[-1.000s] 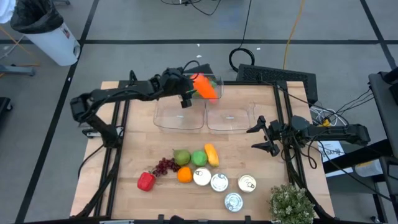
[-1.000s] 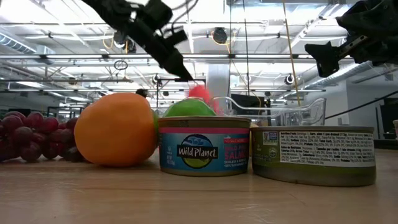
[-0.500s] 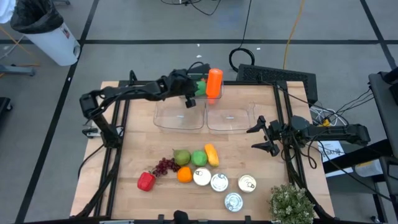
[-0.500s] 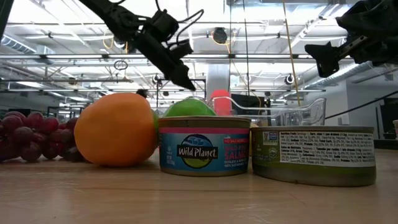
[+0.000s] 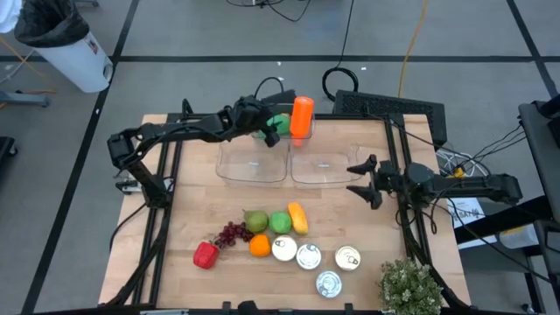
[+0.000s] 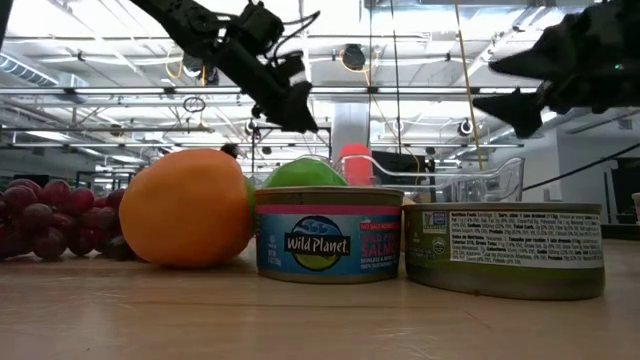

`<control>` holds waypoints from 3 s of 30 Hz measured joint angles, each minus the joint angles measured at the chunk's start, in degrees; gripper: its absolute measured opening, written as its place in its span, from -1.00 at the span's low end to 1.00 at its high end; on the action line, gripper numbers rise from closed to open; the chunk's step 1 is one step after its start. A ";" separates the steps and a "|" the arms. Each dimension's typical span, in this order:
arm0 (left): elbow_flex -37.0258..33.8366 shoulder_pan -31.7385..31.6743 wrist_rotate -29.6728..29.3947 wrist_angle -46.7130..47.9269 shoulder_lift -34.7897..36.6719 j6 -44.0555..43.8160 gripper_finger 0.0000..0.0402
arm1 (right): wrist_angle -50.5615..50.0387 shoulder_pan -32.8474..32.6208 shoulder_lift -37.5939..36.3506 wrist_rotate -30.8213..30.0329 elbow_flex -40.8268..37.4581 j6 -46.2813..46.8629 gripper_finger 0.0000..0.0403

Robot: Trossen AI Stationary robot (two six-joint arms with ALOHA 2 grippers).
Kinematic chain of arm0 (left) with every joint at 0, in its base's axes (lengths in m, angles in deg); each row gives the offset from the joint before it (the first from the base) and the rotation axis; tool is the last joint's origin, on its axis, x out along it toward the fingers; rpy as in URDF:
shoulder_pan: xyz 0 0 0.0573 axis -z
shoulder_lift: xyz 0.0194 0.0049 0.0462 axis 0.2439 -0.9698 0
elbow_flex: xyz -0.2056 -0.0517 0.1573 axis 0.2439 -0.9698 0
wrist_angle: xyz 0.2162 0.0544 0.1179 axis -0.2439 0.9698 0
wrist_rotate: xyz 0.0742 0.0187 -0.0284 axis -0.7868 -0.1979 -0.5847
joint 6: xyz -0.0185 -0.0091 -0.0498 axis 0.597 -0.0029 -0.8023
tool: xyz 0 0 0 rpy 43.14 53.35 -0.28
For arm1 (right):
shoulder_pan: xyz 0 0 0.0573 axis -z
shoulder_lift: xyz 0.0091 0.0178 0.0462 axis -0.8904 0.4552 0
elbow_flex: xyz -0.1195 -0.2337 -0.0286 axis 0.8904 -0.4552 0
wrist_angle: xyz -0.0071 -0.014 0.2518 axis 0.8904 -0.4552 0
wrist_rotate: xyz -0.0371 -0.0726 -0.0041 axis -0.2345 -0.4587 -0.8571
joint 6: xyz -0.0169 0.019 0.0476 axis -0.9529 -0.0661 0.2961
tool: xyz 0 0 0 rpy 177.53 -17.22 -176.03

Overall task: Pick & Place Food Item
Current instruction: Put the orange water bottle into the top transparent bin, then put the red bell pepper into the bottom left transparent bin

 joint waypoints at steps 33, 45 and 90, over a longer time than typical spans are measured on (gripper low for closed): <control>0.04 5.64 0.21 15.69 12.37 -0.88 0.21 | 3.02 37.54 81.14 -9.61 54.03 -18.95 0.59; 0.03 5.11 -1.58 15.82 12.35 -0.37 0.21 | 2.77 29.25 86.68 14.81 59.33 -30.98 0.59; -0.07 0.66 -5.73 18.54 12.24 -6.45 0.21 | -21.78 -0.01 35.47 -2.99 40.40 -23.61 0.59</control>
